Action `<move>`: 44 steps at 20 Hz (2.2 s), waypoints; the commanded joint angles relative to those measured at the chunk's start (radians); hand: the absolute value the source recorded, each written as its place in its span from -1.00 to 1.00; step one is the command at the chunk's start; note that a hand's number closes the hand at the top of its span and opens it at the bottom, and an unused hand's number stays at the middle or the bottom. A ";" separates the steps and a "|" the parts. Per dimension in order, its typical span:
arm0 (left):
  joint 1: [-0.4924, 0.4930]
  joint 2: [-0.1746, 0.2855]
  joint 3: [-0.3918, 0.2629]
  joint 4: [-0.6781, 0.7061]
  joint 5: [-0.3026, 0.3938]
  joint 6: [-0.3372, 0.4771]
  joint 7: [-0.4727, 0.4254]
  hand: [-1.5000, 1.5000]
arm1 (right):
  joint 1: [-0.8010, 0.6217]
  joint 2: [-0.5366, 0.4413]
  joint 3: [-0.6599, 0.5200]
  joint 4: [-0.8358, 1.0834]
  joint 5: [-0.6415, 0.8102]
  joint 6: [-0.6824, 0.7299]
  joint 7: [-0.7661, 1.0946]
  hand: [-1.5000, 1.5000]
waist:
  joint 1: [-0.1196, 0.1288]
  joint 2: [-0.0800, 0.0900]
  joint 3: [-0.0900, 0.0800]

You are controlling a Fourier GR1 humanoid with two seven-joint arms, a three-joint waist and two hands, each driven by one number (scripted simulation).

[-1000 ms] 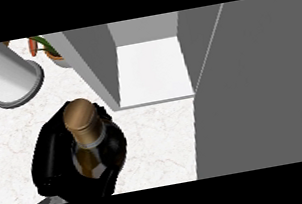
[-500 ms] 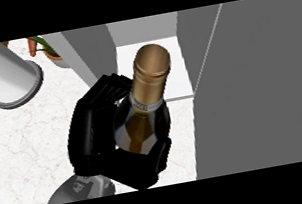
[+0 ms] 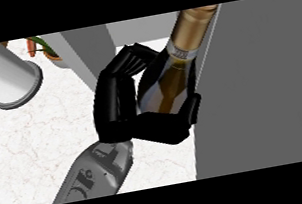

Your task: Pick up the wine, place it into the cabinet and close the cabinet

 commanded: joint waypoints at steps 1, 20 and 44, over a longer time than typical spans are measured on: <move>0.009 0.000 -0.053 0.066 0.002 0.049 -0.073 1.00 | 0.079 0.006 -0.024 -0.066 -0.079 0.025 -0.031 -1.00 | 0.002 0.000 0.000; 0.013 0.000 -0.089 0.254 0.171 0.121 -0.301 1.00 | 0.013 0.013 0.039 -0.151 -0.022 -0.037 0.106 -1.00 | 0.002 -0.001 -0.001; -0.077 0.000 0.094 0.577 0.215 0.028 -0.497 1.00 | 0.084 0.007 -0.011 -0.149 -0.076 0.016 0.037 -1.00 | 0.000 0.000 0.000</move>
